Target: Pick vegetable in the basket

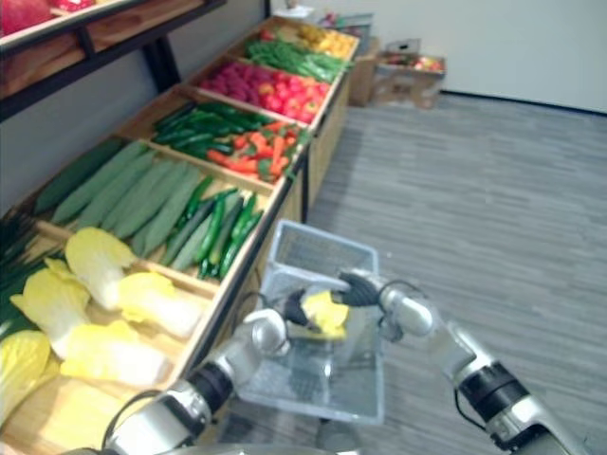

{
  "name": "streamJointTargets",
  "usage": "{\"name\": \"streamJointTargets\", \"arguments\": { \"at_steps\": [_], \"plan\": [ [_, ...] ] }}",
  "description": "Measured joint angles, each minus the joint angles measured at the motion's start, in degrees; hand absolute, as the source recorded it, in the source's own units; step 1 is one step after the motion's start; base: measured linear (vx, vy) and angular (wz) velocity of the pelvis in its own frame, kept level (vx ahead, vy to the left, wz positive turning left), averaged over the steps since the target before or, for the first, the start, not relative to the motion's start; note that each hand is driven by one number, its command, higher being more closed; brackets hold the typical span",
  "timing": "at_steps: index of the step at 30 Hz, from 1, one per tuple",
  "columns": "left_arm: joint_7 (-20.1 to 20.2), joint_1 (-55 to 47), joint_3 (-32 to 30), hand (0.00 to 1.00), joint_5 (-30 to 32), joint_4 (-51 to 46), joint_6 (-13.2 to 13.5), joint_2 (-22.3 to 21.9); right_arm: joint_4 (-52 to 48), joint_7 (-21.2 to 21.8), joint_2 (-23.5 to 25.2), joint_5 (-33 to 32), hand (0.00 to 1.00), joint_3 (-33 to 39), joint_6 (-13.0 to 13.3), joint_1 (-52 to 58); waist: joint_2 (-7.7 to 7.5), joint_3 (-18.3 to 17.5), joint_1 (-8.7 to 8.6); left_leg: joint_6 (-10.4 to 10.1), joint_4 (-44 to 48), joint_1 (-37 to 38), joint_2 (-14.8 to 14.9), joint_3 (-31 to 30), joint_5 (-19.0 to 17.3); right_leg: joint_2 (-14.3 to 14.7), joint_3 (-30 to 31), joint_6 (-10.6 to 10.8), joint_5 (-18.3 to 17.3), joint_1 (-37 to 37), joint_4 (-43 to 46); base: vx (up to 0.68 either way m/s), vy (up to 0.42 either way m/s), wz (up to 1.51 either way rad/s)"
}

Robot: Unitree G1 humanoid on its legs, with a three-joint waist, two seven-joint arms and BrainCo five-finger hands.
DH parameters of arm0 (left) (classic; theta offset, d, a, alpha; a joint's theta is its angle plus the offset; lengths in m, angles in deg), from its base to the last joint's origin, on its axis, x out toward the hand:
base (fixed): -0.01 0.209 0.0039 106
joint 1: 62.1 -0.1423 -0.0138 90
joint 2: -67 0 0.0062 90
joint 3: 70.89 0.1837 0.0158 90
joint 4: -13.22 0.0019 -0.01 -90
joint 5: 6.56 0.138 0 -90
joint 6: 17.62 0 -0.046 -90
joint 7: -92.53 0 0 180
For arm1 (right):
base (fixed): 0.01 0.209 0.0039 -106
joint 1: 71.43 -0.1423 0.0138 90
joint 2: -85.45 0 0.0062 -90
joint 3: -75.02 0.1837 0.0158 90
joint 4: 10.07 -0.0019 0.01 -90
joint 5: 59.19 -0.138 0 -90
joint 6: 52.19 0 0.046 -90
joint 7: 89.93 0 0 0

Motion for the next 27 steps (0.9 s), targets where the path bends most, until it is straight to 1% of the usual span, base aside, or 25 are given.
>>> {"name": "streamJointTargets", "arguments": {
  "at_steps": [2, 4, 7, 9, 10, 11, 13, 14, 15, 16, 18, 19, 20, 21, 22, 23, 24, 25, 26, 27],
  "plan": [
    [0.20, 0.45, 0.12, 0.00, 1.00, -0.03, 0.04, -0.44, 0.07, -0.13, 0.00, 0.00, 1.00, 1.00, -0.01, 0.75, -0.03, -0.02, 0.14, 0.12, 0.14, -0.12, 0.00, -0.30, -0.07, -0.14, -0.26, 0.00, 0.00, 0.06, 0.00, -0.04, -0.040, 0.08],
    [1.63, 1.44, 0.51, 0.00, 1.52, -0.42, 0.38, -0.43, 0.15, -0.21, 0.04, -0.10, 1.00, 2.52, 0.04, 1.57, -0.02, -0.03, 0.18, 0.44, 0.61, -0.40, 0.09, -0.68, -0.30, -0.31, -0.53, 0.00, 0.00, 0.12, 0.00, -0.03, -0.035, 0.08],
    [4.29, 1.46, 2.07, 0.00, 1.59, -5.21, 1.37, 0.76, 0.71, -0.21, 0.12, -1.81, 1.00, 5.57, 0.09, 3.24, -0.06, -0.08, 0.20, 0.72, 1.05, -1.22, 0.11, -1.65, -0.46, -0.70, -1.42, 0.01, -0.01, 0.07, 0.00, -0.04, -0.039, 0.15],
    [6.59, 1.44, 3.92, 0.00, 1.58, -9.18, 2.10, 2.12, 1.78, -0.19, 0.27, -2.48, 1.00, 7.11, 0.25, 3.69, 0.00, -0.12, 0.67, 0.76, 1.23, -1.33, 0.12, -1.99, -0.48, -0.82, -1.68, 0.04, -0.03, 0.16, 0.05, -0.04, -0.029, 0.10],
    [8.21, 1.17, 5.46, 0.00, 1.51, -13.28, 3.10, 3.19, 2.79, -0.19, 0.33, -3.63, 1.00, 8.72, 0.40, 4.42, 0.08, -0.18, 1.18, 0.83, 1.41, -1.67, 0.13, -2.53, -0.51, -0.98, -2.15, 0.29, -0.21, 0.17, 0.17, -0.03, -0.028, 0.22],
    [9.27, 0.90, 6.58, 0.00, 1.48, -17.23, 3.83, 4.12, 3.52, -0.17, 0.35, -3.83, 1.00, 10.20, 0.39, 4.87, 0.18, -0.30, 1.34, 0.99, 1.68, -2.19, 0.17, -3.20, -0.59, -1.24, -2.86, 0.38, -0.28, 0.12, 0.18, -0.04, -0.043, 0.31],
    [13.33, -0.06, 7.31, 0.00, 0.52, -27.74, 5.99, 7.07, 6.01, 0.15, 0.63, -3.78, 1.00, 12.94, 0.37, 5.45, 0.54, -0.83, 2.19, 1.15, 1.70, -2.89, 0.05, -4.30, -0.49, -1.63, -3.86, 0.50, -0.37, 0.17, 0.20, -0.03, -0.036, 0.29],
    [15.72, -0.79, 7.49, 0.00, -1.62, -33.02, 6.39, 9.01, 7.63, 0.50, 0.66, -3.48, 1.00, 14.38, 0.30, 6.18, 0.85, -1.76, 2.81, 1.23, 1.70, -3.20, 0.04, -4.75, -0.44, -1.74, -4.31, 0.57, -0.43, 0.16, 0.18, -0.02, -0.023, 0.22],
    [17.09, -1.21, 7.57, 0.00, -3.04, -35.72, 6.45, 10.41, 8.60, 0.70, 0.66, -3.25, 1.00, 14.85, 0.21, 6.57, 1.06, -2.22, 2.93, 1.28, 1.68, -3.33, 0.04, -5.17, -0.41, -1.79, -4.63, 0.57, -0.52, 0.28, 0.18, 0.00, -0.032, 0.30],
    [19.35, -1.36, 7.87, 0.00, -5.66, -39.32, 6.84, 13.04, 10.16, 0.97, 0.66, -3.14, 1.00, 15.54, 0.11, 7.22, 1.24, -2.52, 3.09, 1.40, 1.65, -3.31, 0.06, -6.09, -0.32, -1.96, -5.59, 0.36, -0.76, 0.90, 0.18, 0.00, -0.035, 0.41],
    [24.89, -1.41, 9.37, 0.00, -12.38, -47.80, 7.22, 21.94, 14.57, 1.46, 0.65, -1.58, 1.00, 16.92, -0.08, 9.17, 1.83, -4.03, 3.49, 1.68, 1.53, -3.91, -0.06, -7.79, -0.13, -2.32, -7.31, 0.47, -1.10, 1.36, 0.20, -0.01, -0.035, 0.42],
    [26.64, -1.41, 9.63, 0.00, -14.85, -49.74, 7.39, 24.62, 15.51, 1.44, 0.66, -0.97, 1.00, 17.04, -0.08, 9.40, 1.99, -4.19, 3.53, 1.76, 1.51, -4.06, -0.12, -8.18, -0.08, -2.41, -7.60, 0.47, -1.10, 1.43, 0.20, -0.01, -0.024, 0.28],
    [29.72, -1.39, 10.59, 0.00, -19.81, -53.50, 7.60, 30.11, 17.26, 1.36, 0.69, -0.80, 1.00, 17.15, -0.09, 9.92, 2.16, -4.29, 3.54, 2.00, 1.17, -4.19, -0.37, -8.82, 0.21, -2.69, -8.28, 0.47, -1.09, 1.66, 0.20, -0.02, -0.022, 0.27],
    [32.42, -1.40, 11.97, 0.00, -24.27, -57.26, 7.58, 35.68, 18.95, 0.93, 1.06, 0.81, 1.00, 17.36, -0.12, 10.51, 2.22, -4.33, 3.66, 2.01, 0.36, -4.05, -0.74, -9.31, 0.64, -2.85, -9.03, 0.46, -1.09, 2.02, 0.20, -0.03, -0.020, 0.27],
    [33.82, -1.41, 12.49, 0.00, -26.52, -59.05, 7.52, 38.22, 19.60, 0.68, 1.35, 1.47, 1.00, 17.87, -0.10, 11.08, 2.23, -4.34, 3.98, 2.05, -0.26, -4.07, -0.96, -9.51, 0.92, -2.91, -9.36, 0.46, -1.08, 2.15, 0.22, -0.06, -0.023, 0.28],
    [35.92, -1.44, 13.21, 0.00, -31.14, -62.76, 7.52, 42.76, 20.95, -0.02, 1.79, 2.92, 1.00, 18.97, -0.13, 12.26, 2.19, -4.51, 4.42, 2.09, -1.75, -4.01, -1.67, -10.28, 1.71, -3.22, -10.15, 0.46, -1.09, 2.28, 0.23, -0.06, -0.030, 0.39],
    [36.48, -1.69, 13.26, 0.00, -35.83, -66.68, 7.45, 46.66, 21.88, -1.02, 2.37, 3.96, 1.00, 20.15, -0.16, 13.32, 2.16, -4.52, 4.63, 2.58, -3.48, -3.99, -2.42, -11.22, 2.47, -3.53, -11.71, 0.46, -1.09, 2.37, 0.31, -0.07, -0.033, 0.45],
    [36.47, -1.78, 13.15, 0.00, -37.67, -68.60, 7.43, 48.26, 22.18, -1.62, 3.00, 4.44, 1.00, 21.28, -0.19, 14.00, 2.14, -4.54, 4.83, 2.76, -4.42, -4.02, -2.73, -11.83, 3.02, -3.91, -12.60, 0.46, -1.09, 2.40, 0.37, -0.06, -0.027, 0.56],
    [36.42, -2.68, 12.24, 0.00, -40.75, -72.53, 7.46, 51.17, 22.55, -3.00, 4.81, 5.78, 1.00, 24.32, -0.30, 16.02, 1.80, -4.67, 5.42, 2.88, -6.83, -3.96, -3.57, -13.09, 4.48, -4.23, -14.76, 0.47, -1.09, 2.46, 0.38, -0.07, -0.041, 0.62],
    [36.05, -4.96, 9.90, 0.00, -43.99, -76.01, 7.50, 53.61, 22.58, -4.59, 6.57, 5.80, 1.00, 27.17, -0.50, 18.29, 1.67, -5.00, 5.89, 3.11, -9.23, -3.97, -4.19, -14.34, 6.05, -4.43, -17.29, 0.48, -1.10, 2.46, 0.38, -0.06, -0.046, 0.67]
  ]
}}
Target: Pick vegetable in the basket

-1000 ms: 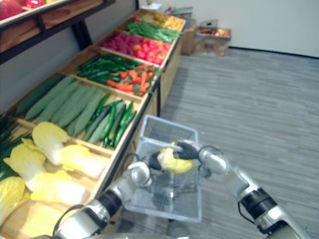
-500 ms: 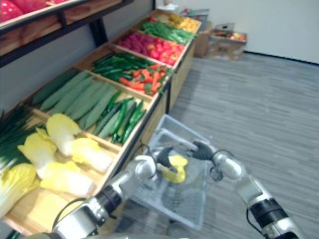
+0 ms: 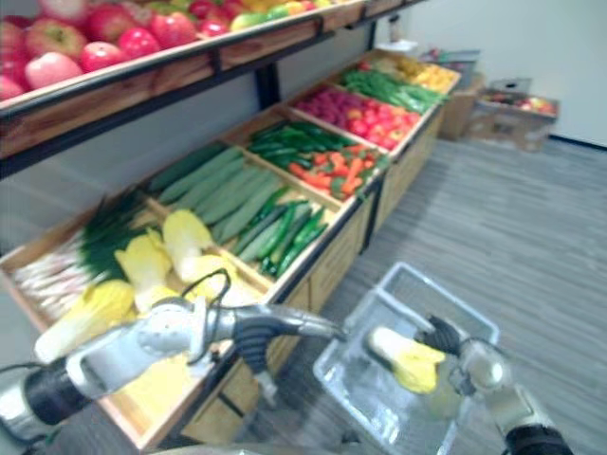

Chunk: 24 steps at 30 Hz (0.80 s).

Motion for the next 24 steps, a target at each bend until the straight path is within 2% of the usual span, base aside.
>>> {"name": "streamJointTargets", "arguments": {
  "at_steps": [3, 4, 5, 6, 7, 8, 9, 10, 11, 12, 13, 15, 17, 18, 19, 21, 22, 23, 24],
  "plan": [
    [-1.81, -8.12, -8.64, 0.00, -3.89, -5.15, 0.15, 3.57, 0.01, -3.40, 4.18, -0.04, 1.00, 5.50, -0.25, 3.46, 0.18, -0.44, -0.08, 0.28, -5.29, 0.21, -1.37, -3.55, 3.51, -0.46, -4.89, -0.18, -0.62, 0.58, 0.00, -0.03, -0.048, 0.79],
    [-3.94, -13.87, -14.83, 0.00, -4.75, -6.20, 0.46, 3.00, 0.11, -4.93, 6.19, -0.04, 1.00, 8.02, -0.68, 4.17, 0.20, -0.45, -0.09, 0.54, -5.30, -0.72, -1.50, -5.55, 4.18, -0.75, -6.74, -0.20, -0.74, 0.83, 0.01, -0.03, -0.045, 0.81],
    [-6.06, -19.98, -21.20, 0.00, -4.69, -6.36, 0.61, 0.52, 0.54, -5.95, 8.04, -0.06, 1.00, 10.10, -0.96, 4.47, 0.19, -0.49, 0.00, 0.79, -5.30, -1.60, -1.67, -7.42, 4.70, -0.91, -8.47, -0.31, -1.07, 1.01, 0.05, -0.03, -0.047, 0.84],
    [-7.50, -22.65, -24.05, 0.00, -4.70, -6.12, 0.62, -1.52, 0.81, -6.86, 9.14, -0.08, 1.00, 11.35, -1.09, 4.79, 0.07, -0.64, 0.01, 0.72, -5.30, -2.23, -1.78, -8.63, 5.10, -1.13, -9.60, -0.38, -1.32, 0.99, 0.15, -0.04, -0.045, 0.90],
    [-11.00, -26.88, -29.26, 0.00, -4.65, -5.25, 0.75, -7.05, 2.59, -8.92, 11.29, -0.23, 1.00, 13.78, -1.15, 4.98, -0.22, -0.97, 0.22, 1.02, -5.30, -3.46, -2.04, -10.85, 5.79, -1.52, -11.68, -0.33, -1.83, 0.95, 0.37, -0.02, -0.028, 0.95],
    [-14.36, -29.79, -33.45, 0.00, -4.53, -4.33, 0.79, -13.19, 4.87, -10.67, 12.93, -0.41, 1.00, 16.17, -1.47, 4.87, -0.53, -1.29, 1.19, 1.16, -5.30, -4.41, -2.22, -12.60, 6.38, -1.83, -13.36, -0.39, -2.03, 0.75, 0.61, -0.01, -0.021, 0.84],
    [-15.96, -31.16, -35.32, 0.00, -4.19, -4.00, 0.81, -16.20, 5.73, -11.41, 13.52, -0.53, 1.00, 16.79, -1.75, 4.86, -0.70, -1.29, 1.84, 1.36, -5.30, -4.74, -2.28, -13.29, 6.68, -1.88, -13.92, -0.41, -2.03, 0.76, 0.62, -0.01, -0.015, 0.63],
    [-19.21, -34.03, -39.17, 0.00, -1.96, -3.06, 0.83, -22.08, 7.63, -12.51, 14.77, -0.65, 1.00, 17.73, -1.82, 4.69, -1.11, -1.55, 2.98, 1.60, -5.30, -5.37, -2.31, -14.38, 7.12, -1.95, -14.88, -0.48, -2.06, 0.74, 0.61, -0.01, -0.013, 0.50],
    [-22.24, -36.87, -42.74, 0.00, 0.83, -1.81, 0.78, -28.19, 9.43, -13.79, 16.13, -0.65, 1.00, 18.72, -1.84, 4.27, -1.53, -1.81, 3.31, 1.74, -5.30, -6.10, -2.35, -15.53, 7.48, -2.05, -16.10, -0.77, -2.25, 0.77, 0.62, -0.03, -0.012, 0.54],
    [-23.75, -38.06, -44.14, 0.00, 2.29, -0.89, 0.67, -31.07, 10.19, -14.22, 16.61, -0.65, 1.00, 18.94, -1.91, 4.18, -1.68, -1.93, 3.36, 1.75, -5.30, -6.33, -2.45, -16.39, 7.64, -2.12, -16.81, -0.84, -2.30, 0.80, 0.63, -0.02, -0.010, 0.51],
    [-26.43, -39.73, -46.77, 0.00, 4.74, 1.86, 0.41, -36.47, 12.21, -15.18, 17.41, -0.64, 1.00, 19.35, -1.96, 3.70, -1.97, -1.89, 3.61, 1.73, -5.30, -6.65, -2.47, -17.14, 7.82, -2.24, -17.64, -1.33, -2.63, 1.04, 0.65, -0.03, -0.006, 0.36],
    [-30.57, -41.11, -50.97, 0.00, 9.23, 8.18, -0.84, -43.52, 14.48, -16.35, 18.96, -0.65, 1.00, 20.42, -2.08, 3.27, -2.18, -2.04, 3.75, 1.71, -5.31, -7.37, -2.55, -18.23, 8.26, -2.31, -18.67, -1.70, -2.90, 0.98, 0.61, -0.03, -0.001, 0.28],
    [-35.59, -40.81, -55.87, 0.00, 13.65, 15.20, -2.60, -48.53, 16.48, -17.55, 19.99, -0.70, 1.00, 20.74, -2.11, 2.81, -2.40, -2.14, 3.76, 1.67, -5.31, -7.62, -2.47, -18.34, 8.43, -2.25, -19.01, -1.69, -2.91, 0.92, 0.45, -0.03, 0.001, 0.09],
    [-39.88, -39.90, -59.73, 0.00, 17.37, 20.42, -3.73, -51.04, 17.75, -18.40, 20.61, -0.75, 1.00, 20.76, -2.11, 2.73, -2.62, -2.35, 3.64, 1.71, -5.30, -7.80, -2.49, -18.70, 8.49, -2.20, -19.46, -1.70, -2.91, 1.03, 0.29, -0.02, -0.005, 0.07],
    [-42.30, -39.17, -61.57, 0.00, 19.36, 23.68, -3.94, -51.56, 18.31, -18.70, 21.02, -0.77, 1.00, 20.74, -2.11, 2.80, -2.78, -2.46, 3.50, 1.75, -5.30, -7.94, -2.52, -19.25, 8.55, -2.19, -19.91, -1.71, -2.91, 1.20, 0.16, 0.00, -0.010, 0.25],
    [-51.90, -35.84, -68.71, 0.00, 23.29, 37.85, -4.52, -51.32, 19.81, -20.99, 23.27, -1.25, 1.00, 20.61, -2.10, 3.36, -3.69, -3.04, 3.06, 1.71, -5.31, -7.91, -2.45, -20.12, 8.68, -1.98, -20.98, -1.77, -2.95, 2.04, -0.46, 0.01, -0.014, 0.22],
    [-54.48, -35.40, -70.04, 0.00, 23.47, 40.75, -4.68, -51.22, 20.20, -21.52, 23.87, -1.33, 1.00, 20.59, -2.07, 3.35, -3.96, -3.23, 3.05, 1.71, -5.31, -7.87, -2.42, -20.19, 8.67, -1.94, -21.09, -1.80, -2.97, 2.21, -0.56, 0.02, -0.016, 0.11],
    [-58.77, -34.74, -72.84, 0.00, 23.45, 45.74, -5.02, -50.95, 20.73, -22.73, 25.11, -1.36, 1.00, 20.51, -1.99, 3.58, -4.56, -3.45, 3.01, 1.70, -5.31, -7.85, -2.47, -20.78, 8.65, -1.89, -21.69, -1.80, -2.97, 2.79, -1.05, 0.03, -0.011, 0.15],
    [-60.68, -34.60, -73.71, 0.00, 23.45, 48.10, -5.04, -50.55, 20.86, -23.18, 25.62, -1.37, 1.00, 20.49, -1.94, 3.73, -4.72, -3.58, 2.99, 1.69, -5.31, -7.87, -2.51, -21.06, 8.63, -1.87, -21.93, -1.81, -2.97, 3.03, -1.28, 0.04, -0.013, 0.19]
  ]
}}
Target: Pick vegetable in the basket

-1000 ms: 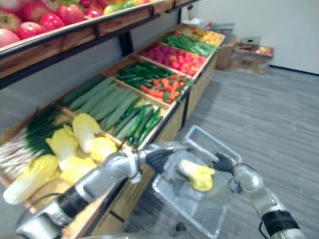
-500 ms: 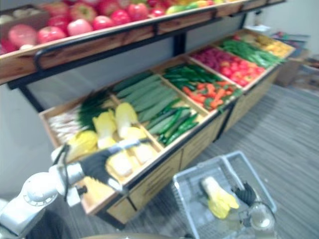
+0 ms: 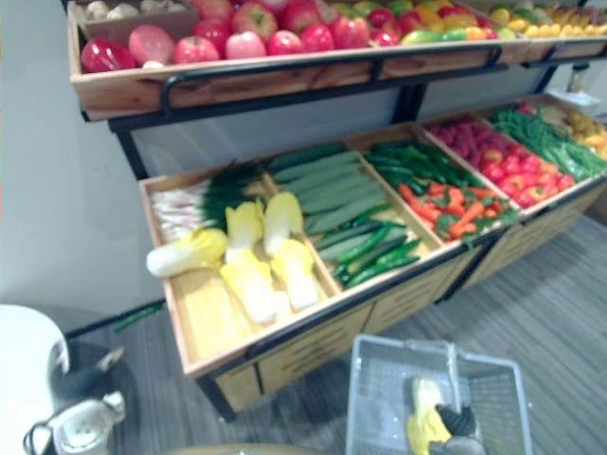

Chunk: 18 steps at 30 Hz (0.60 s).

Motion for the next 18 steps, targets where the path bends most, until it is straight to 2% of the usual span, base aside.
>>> {"name": "streamJointTargets", "arguments": {
  "at_steps": [2, 4, 8, 11, 16, 18],
  "plan": [
    [-5.60, 0.06, -3.18, 0.00, -0.02, 9.97, 0.19, 1.87, 1.57, -1.78, 0.81, 0.01, 1.00, -0.75, 0.72, -0.51, -0.60, -0.20, 0.00, 0.18, 0.00, 0.08, -0.11, -0.21, -0.32, -0.02, -0.43, -0.04, -0.02, 0.49, -0.43, 0.02, -0.003, 0.09],
    [-7.21, 0.29, -6.18, 0.00, -1.37, 18.05, -0.09, 2.64, 2.17, -2.35, 0.81, 0.01, 1.00, -1.35, 1.08, -1.02, -0.74, -0.19, -0.03, 0.36, 0.00, 0.49, -0.24, -0.03, -0.74, -0.14, -0.29, -0.18, -0.11, 0.66, -0.44, 0.03, 0.006, -0.03],
    [-7.23, -0.94, -7.26, 0.00, -4.61, 28.30, -0.98, 2.60, 4.39, -2.95, 0.78, 0.05, 1.00, -2.38, 2.47, -2.66, -0.78, 0.08, -0.05, 0.25, 0.00, 1.40, -0.71, 0.39, -1.56, -0.61, 0.24, -0.67, -0.42, 1.18, -0.14, 0.04, 0.014, -0.04],
    [-7.32, -1.39, -7.15, 0.00, -4.89, 31.97, -1.18, 2.51, 5.06, -2.94, 0.78, 0.08, 1.00, -4.47, 2.60, -3.88, -0.81, 0.64, -0.12, -0.26, 0.00, 2.89, -0.64, 2.12, -2.36, -0.60, 1.95, -0.83, -0.82, 1.48, 0.11, 0.05, 0.005, -0.28],
    [-7.01, -0.79, -2.80, 0.00, -5.19, 32.54, -1.09, 2.46, 6.19, -3.02, 0.79, -0.14, 1.00, -5.42, 2.99, -4.35, -0.50, 1.02, -0.58, -0.52, 0.01, 4.63, -0.67, 3.40, -3.39, -0.68, 3.45, -0.96, -1.03, 1.82, 1.14, 0.06, -0.002, -0.17],
    [-6.23, -0.26, -1.42, 0.00, -5.61, 32.54, -1.03, 2.24, 6.20, -3.01, 0.77, -1.16, 1.00, -5.46, 3.00, -4.90, -0.06, 2.56, -0.68, -0.39, 0.01, 6.82, -0.75, 4.61, -3.62, -0.62, 4.39, -1.22, -1.19, 3.39, 1.17, 0.06, 0.007, -0.29]
  ]
}}
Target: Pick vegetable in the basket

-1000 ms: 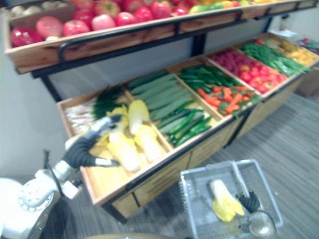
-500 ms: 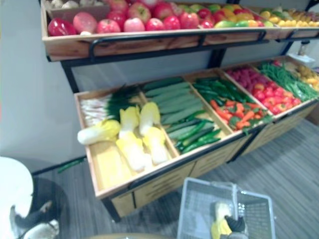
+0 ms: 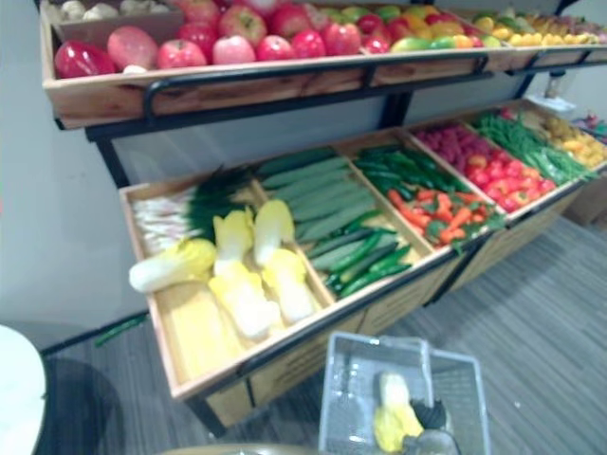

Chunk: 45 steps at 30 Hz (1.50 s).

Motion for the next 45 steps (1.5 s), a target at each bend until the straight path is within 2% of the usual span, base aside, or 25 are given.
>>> {"name": "streamJointTargets", "arguments": {
  "at_steps": [4, 7, 9, 10, 11, 12, 13, 14, 18, 21, 22, 23, 25, 26, 28, 29, 30, 31, 32, 33, 35, 37, 40, 43, 45],
  "plan": [
    [3.22, 0.31, 3.26, 0.00, -0.06, 0.03, 0.02, -0.09, -0.85, 0.10, 0.06, -0.40, 1.00, 0.22, -0.11, 0.47, 0.31, 1.40, -1.47, 0.02, 0.54, 3.08, 0.21, 2.09, -1.50, -0.29, 2.41, 0.14, -0.39, 0.90, 1.64, 0.04, 0.019, -0.31],
    [4.92, 1.28, 7.86, 0.00, 0.16, 0.69, 0.02, 0.22, -6.20, 0.14, 0.61, -0.29, 1.00, 0.03, -0.21, -0.46, 0.25, 3.71, -2.20, -0.08, 6.39, -0.29, 1.77, 7.70, -5.99, 0.06, 8.81, -0.04, 0.20, -6.34, 7.92, -0.06, 0.085, -1.01],
    [6.27, 2.48, 9.67, 0.00, 0.82, 2.38, -0.09, 1.00, -10.48, 0.05, 0.53, 0.15, 1.00, -2.18, -0.28, -1.27, -0.27, 4.52, -2.50, 0.98, 7.66, -2.13, 2.07, 13.55, -6.85, 1.07, 12.95, 0.22, 4.60, -11.89, 8.15, -0.09, 0.089, -1.52],
    [7.13, 3.45, 10.00, 0.00, 1.22, 2.42, -0.06, 1.13, -13.21, -0.05, 0.41, 0.24, 1.00, -3.98, -0.30, -2.12, 0.80, 5.79, -2.39, 3.03, 8.13, -3.18, 3.45, 18.02, -6.27, 2.96, 12.40, -0.20, 11.18, -13.68, 3.62, -0.17, 0.091, -1.88],
    [8.49, 4.52, 10.08, 0.00, 1.55, 2.65, 0.28, 1.02, -13.79, -0.12, 0.34, 0.39, 1.00, -6.24, -0.49, -4.64, 1.96, 8.21, -2.12, 4.32, 8.13, -3.10, 5.67, 23.60, -6.91, 4.12, 4.67, -3.40, 12.10, -13.92, 5.01, -0.20, 0.091, -1.83],
    [9.30, 4.99, 10.30, 0.00, 2.25, 2.72, 0.39, 1.24, -13.83, -0.05, 0.20, 0.62, 1.00, -7.38, -0.51, -5.32, 2.18, 8.97, -2.56, 4.33, 7.99, -2.73, 6.26, 25.17, -6.91, 3.28, -1.56, -7.20, 7.08, -14.57, 11.91, -0.20, 0.092, -1.74],
    [11.04, 5.08, 11.79, 0.00, 2.50, 2.64, 1.05, 2.15, -13.80, 0.11, -0.11, 1.55, 1.00, -8.89, -0.53, -5.81, 2.25, 9.30, -2.32, 4.52, 7.46, -1.39, 6.48, 28.89, -6.90, -0.45, -11.25, -9.35, -0.34, -14.27, 24.78, -0.07, 0.097, -1.63],
    [12.77, 4.85, 13.17, 0.00, 2.68, 2.68, 1.58, 2.75, -13.38, 0.49, -0.25, 2.27, 1.00, -10.21, -0.78, -6.62, 1.79, 9.05, -1.99, 4.49, 7.75, -0.43, 6.47, 32.52, -6.88, -4.13, -16.42, -9.18, -3.59, -11.68, 32.93, -0.02, 0.077, -1.79],
    [15.07, 4.36, 13.72, 0.00, 2.07, 3.92, 1.47, 4.84, -13.38, 2.96, -1.94, 4.47, 1.00, -13.94, -0.93, -7.44, 0.51, 8.28, -1.38, 5.17, 10.17, -0.07, 6.93, 40.92, -7.35, -10.42, -18.16, -8.80, -3.98, -4.20, 36.83, 0.03, -0.048, -1.30],
    [16.38, 3.55, 12.68, 0.00, -2.43, 4.30, 1.13, 5.09, -13.72, 4.50, -3.74, 4.82, 1.00, -15.21, -0.93, -7.47, 0.57, 8.19, -0.55, 5.22, 14.55, -0.81, 9.53, 44.91, -7.60, -12.43, -15.77, -5.30, -1.64, -1.37, 28.54, 0.01, -0.276, -1.12],
    [16.36, 3.54, 12.43, 0.00, -2.83, 4.58, 1.13, 5.20, -13.84, 4.68, -3.92, 4.83, 1.00, -15.21, -0.93, -7.43, 0.56, 8.19, -0.54, 5.25, 16.14, -1.27, 10.45, 45.34, -7.69, -12.10, -15.03, -3.84, -0.76, -1.55, 25.54, 0.01, -0.473, -0.93],
    [16.02, 3.52, 10.69, 0.00, -4.05, 4.77, 1.05, 5.66, -13.90, 5.26, -4.42, 4.82, 1.00, -15.21, -0.94, -7.37, 0.67, 8.19, -0.47, 5.21, 19.52, -2.12, 12.71, 45.91, -7.83, -10.81, -14.28, -0.14, -0.63, -1.69, 17.75, 0.01, -0.497, -0.83],
    [16.20, 3.10, 10.40, 0.00, -4.45, 6.44, 0.99, 6.98, -14.16, 5.69, -5.37, 4.78, 1.00, -15.28, -1.07, -6.51, 1.30, 7.79, -0.28, 5.21, 25.69, -3.21, 17.36, 47.09, -7.83, -5.79, -13.78, 2.11, -1.05, 2.28, 6.60, -0.02, -0.505, -0.79],
    [16.25, 2.54, 10.01, 0.00, -4.53, 7.07, 0.98, 5.83, -14.30, 5.72, -6.99, 4.78, 1.00, -15.79, -1.52, -5.99, 3.33, 7.41, -0.05, 5.24, 27.39, -3.19, 19.92, 47.39, -7.73, -3.37, -13.96, 2.41, -1.40, 2.37, 5.21, -0.09, -0.376, -0.48],
    [17.92, 1.82, 11.82, 0.00, -4.59, 7.13, 1.44, 3.05, -14.56, 5.84, -8.79, 4.63, 1.00, -15.64, -2.64, -3.64, 7.38, 6.71, -1.14, 5.14, 26.74, -1.39, 23.55, 47.51, -4.70, -1.94, -13.57, 0.62, -3.66, 0.39, 12.08, -0.13, -0.267, -0.15],
    [19.02, 1.53, 12.36, 0.00, -4.63, 6.70, 1.94, 1.30, -15.86, 5.78, -8.60, 4.57, 1.00, -16.08, -2.86, -2.84, 7.56, 6.49, -1.77, 4.23, 28.79, 0.06, 25.65, 48.29, -3.64, -0.61, -12.98, 1.17, -4.59, -0.23, 10.94, -0.14, -0.195, -0.25],
    [18.29, 1.74, 11.63, 0.00, -5.53, 6.57, 2.52, 0.11, -17.75, 5.98, -8.02, 4.63, 1.00, -17.61, -2.77, -2.19, 5.98, 6.52, -2.15, 3.80, 30.87, 1.34, 26.51, 47.45, -3.42, -0.34, -13.26, 1.04, -7.61, 1.55, 8.41, -0.13, -0.244, -0.48],
    [17.93, 2.17, 11.68, 0.00, -5.85, 6.80, 2.48, -0.27, -18.25, 5.98, -8.14, 4.65, 1.00, -17.86, -2.63, -1.90, 6.82, 6.47, -2.06, 3.79, 31.98, 0.89, 27.94, 44.70, -3.23, 0.98, -12.41, 0.90, -7.52, 2.19, 7.49, -0.05, -0.272, -0.75],
    [17.73, 2.36, 12.23, 0.00, -6.42, 6.68, 2.96, -0.04, -18.36, 5.93, -7.66, 4.65, 1.00, -18.82, -2.54, -1.69, 6.59, 6.76, -1.76, 3.29, 34.27, -1.66, 28.51, 34.11, -1.46, 1.54, -9.96, 0.08, -7.59, 2.20, 7.21, -0.06, -0.234, -0.82],
    [17.71, 2.39, 12.90, 0.00, -6.68, 6.66, 3.60, 0.00, -18.50, 5.91, -7.21, 4.65, 1.00, -19.45, -2.51, -1.63, 5.89, 6.91, -1.57, 0.42, 34.23, -3.51, 25.12, 24.22, -3.83, 0.65, -8.17, -0.19, -7.42, 1.90, 7.29, -0.10, -0.153, -1.02],
    [17.89, 2.64, 14.85, 0.00, -6.77, 6.55, 4.33, -0.76, -20.04, 6.01, -7.02, 4.68, 1.00, -19.21, -2.34, -1.46, 5.18, 7.27, -0.48, -3.39, 31.25, -5.55, 14.63, 7.69, -8.66, -1.07, -3.21, -0.48, -6.34, 1.02, 6.89, -0.10, 0.014, -1.11],
    [18.61, 2.49, 16.19, 0.00, -6.85, 6.56, 5.29, -0.44, -20.69, 6.45, -7.12, 4.56, 1.00, -19.15, -2.09, -0.51, 5.56, 7.34, -0.32, -3.29, 24.22, -6.02, 7.94, -0.95, -8.17, -0.16, -0.22, 0.04, -5.87, 1.05, 6.59, -0.02, 0.093, -0.88],
    [21.99, 2.62, 16.86, 0.00, -6.88, 6.65, 6.26, 0.11, -21.51, 7.98, -6.87, 4.07, 1.00, -19.17, -1.81, -0.39, 5.83, 7.09, 0.70, -3.37, 16.77, -3.11, 5.84, -4.72, -8.78, 2.22, 3.65, 1.61, -4.65, -0.05, 4.18, 0.02, 0.116, -0.66],
    [23.05, 3.09, 16.84, 0.00, -6.88, 6.71, 6.64, 1.39, -23.12, 9.18, -6.87, 2.43, 1.00, -18.95, -0.35, -0.40, 3.88, 7.71, 0.65, -1.71, 11.45, -3.01, 3.18, -3.25, -6.83, 0.53, 4.92, 2.59, -1.27, -1.17, 0.44, -0.02, 0.103, -0.27],
    [23.04, 3.10, 17.30, 0.00, -6.85, 6.77, 6.58, 0.98, -23.45, 9.30, -6.89, 1.77, 1.00, -17.66, -0.34, 0.89, 4.68, 7.51, 0.46, -0.81, 9.08, -1.83, 1.26, -3.38, -5.99, -0.96, 4.62, 3.13, -0.95, -0.68, -0.06, 0.01, 0.101, 0.04]
  ]
}}
